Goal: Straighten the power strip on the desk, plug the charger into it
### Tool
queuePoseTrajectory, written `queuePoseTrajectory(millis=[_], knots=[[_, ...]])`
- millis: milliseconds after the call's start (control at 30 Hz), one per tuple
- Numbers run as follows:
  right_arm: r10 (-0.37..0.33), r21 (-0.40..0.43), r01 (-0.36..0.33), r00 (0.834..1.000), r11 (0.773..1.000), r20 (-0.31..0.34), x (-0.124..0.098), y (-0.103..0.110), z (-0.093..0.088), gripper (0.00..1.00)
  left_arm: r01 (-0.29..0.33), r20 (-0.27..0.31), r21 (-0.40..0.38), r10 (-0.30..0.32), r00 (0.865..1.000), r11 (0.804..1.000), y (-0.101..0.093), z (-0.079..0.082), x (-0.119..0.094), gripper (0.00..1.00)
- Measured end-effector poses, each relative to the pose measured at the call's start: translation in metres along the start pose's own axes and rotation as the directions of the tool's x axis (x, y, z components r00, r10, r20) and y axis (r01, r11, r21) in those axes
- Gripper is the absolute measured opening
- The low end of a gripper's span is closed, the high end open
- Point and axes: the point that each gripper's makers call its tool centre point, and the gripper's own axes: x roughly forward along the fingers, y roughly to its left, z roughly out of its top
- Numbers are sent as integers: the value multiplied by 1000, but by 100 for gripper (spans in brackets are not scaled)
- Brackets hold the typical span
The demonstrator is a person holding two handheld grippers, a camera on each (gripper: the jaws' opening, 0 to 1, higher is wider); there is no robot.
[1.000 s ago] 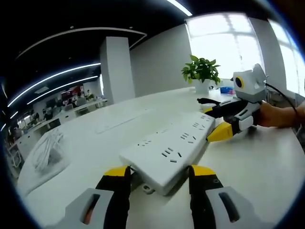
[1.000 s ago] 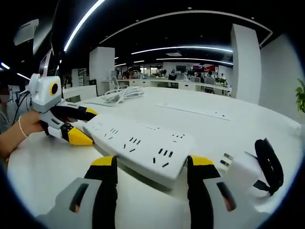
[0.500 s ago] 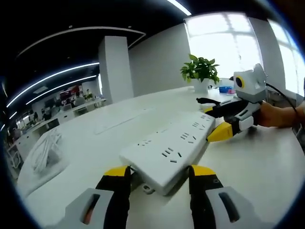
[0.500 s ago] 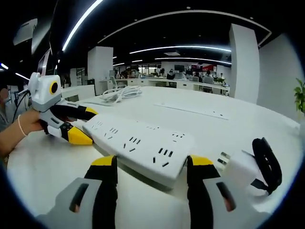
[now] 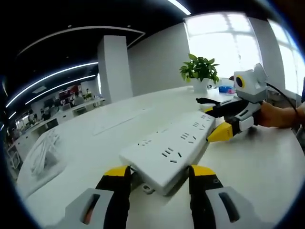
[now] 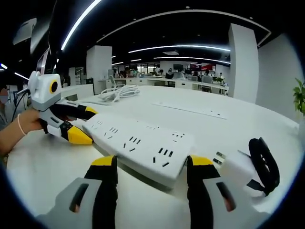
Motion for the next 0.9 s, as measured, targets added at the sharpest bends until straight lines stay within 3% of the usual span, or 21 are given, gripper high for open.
queuePoseTrajectory(millis=[767,900], knots=[[10,-14,-10,1000,1000,-5,-1,-3,0,58,-14,9,-10,14,1000,1000,0,2,2,50],[27,-43,-28,999,999,-16,0,-1,-2,66,-39,11,-32,40,999,999,0,3,3,54]])
